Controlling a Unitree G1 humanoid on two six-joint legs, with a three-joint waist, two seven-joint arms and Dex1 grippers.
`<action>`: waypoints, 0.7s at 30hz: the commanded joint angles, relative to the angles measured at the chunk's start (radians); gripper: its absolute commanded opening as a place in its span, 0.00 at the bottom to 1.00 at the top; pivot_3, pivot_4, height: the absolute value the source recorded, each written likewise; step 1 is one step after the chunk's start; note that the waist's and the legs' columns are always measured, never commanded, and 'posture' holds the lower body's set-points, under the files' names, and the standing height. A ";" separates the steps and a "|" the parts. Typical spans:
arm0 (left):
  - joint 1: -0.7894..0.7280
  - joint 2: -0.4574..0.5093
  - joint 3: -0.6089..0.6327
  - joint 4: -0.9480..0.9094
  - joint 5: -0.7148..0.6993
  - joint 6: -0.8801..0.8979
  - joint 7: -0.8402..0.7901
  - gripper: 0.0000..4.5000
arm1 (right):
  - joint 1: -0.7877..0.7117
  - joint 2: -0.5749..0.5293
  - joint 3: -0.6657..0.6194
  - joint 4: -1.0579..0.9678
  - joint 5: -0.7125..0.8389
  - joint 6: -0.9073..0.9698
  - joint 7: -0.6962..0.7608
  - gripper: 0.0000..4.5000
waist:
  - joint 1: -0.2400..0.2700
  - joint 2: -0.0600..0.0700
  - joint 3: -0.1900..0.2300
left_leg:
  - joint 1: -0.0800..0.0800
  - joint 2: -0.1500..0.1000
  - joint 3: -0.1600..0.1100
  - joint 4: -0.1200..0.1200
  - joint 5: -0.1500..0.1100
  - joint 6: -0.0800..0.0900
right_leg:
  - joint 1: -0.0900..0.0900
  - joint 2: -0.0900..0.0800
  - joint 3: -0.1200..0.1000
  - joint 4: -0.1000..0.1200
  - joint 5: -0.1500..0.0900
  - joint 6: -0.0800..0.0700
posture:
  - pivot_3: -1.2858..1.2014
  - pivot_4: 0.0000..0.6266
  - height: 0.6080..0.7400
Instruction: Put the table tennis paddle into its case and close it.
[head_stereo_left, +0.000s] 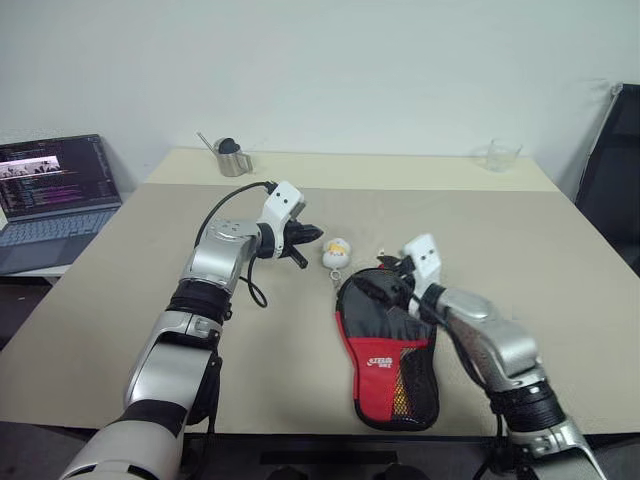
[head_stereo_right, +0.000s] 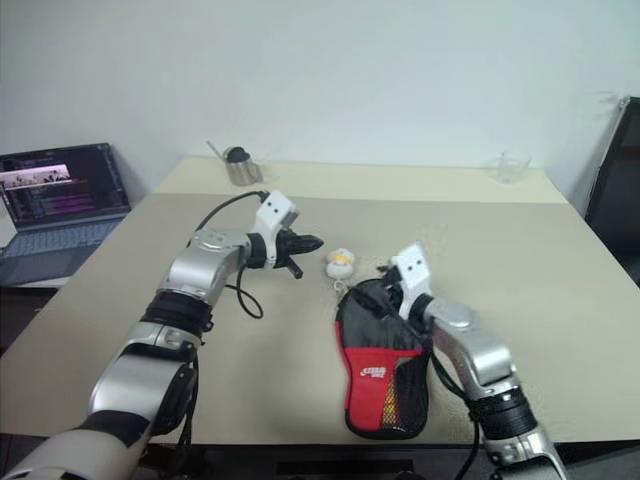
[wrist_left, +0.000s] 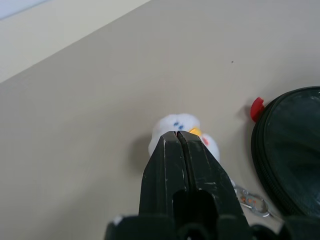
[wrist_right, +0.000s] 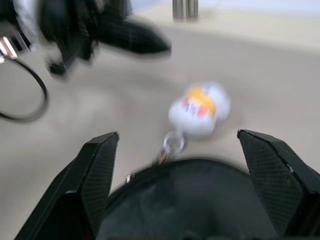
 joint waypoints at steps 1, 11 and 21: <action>-0.025 -0.022 0.015 -0.051 -0.009 0.023 0.019 0.00 | 0.010 0.027 -0.001 0.043 -0.034 -0.087 0.006 0.92 | 0.001 0.000 0.000 | 0.000 0.000 0.000 0.000 0.000 0.000 | 0.000 0.000 0.000 0.000 0.000 0.000 | 0.52 0.24 1.00; -0.050 -0.085 0.011 -0.011 0.010 0.094 0.097 0.00 | 0.031 0.054 0.041 0.171 -0.119 -0.071 0.022 0.92 | -0.004 0.000 0.000 | 0.001 0.000 0.000 0.003 0.000 0.000 | 0.000 0.000 0.000 0.004 0.000 0.001 | 0.52 0.24 1.00; -0.129 -0.143 0.034 0.189 0.036 0.070 0.249 0.00 | 0.020 0.057 0.082 0.232 -0.196 -0.048 0.047 0.92 | -0.007 -0.002 -0.002 | 0.005 0.000 0.001 0.004 0.001 0.001 | 0.001 0.000 0.000 0.010 0.000 0.001 | 0.52 0.24 1.00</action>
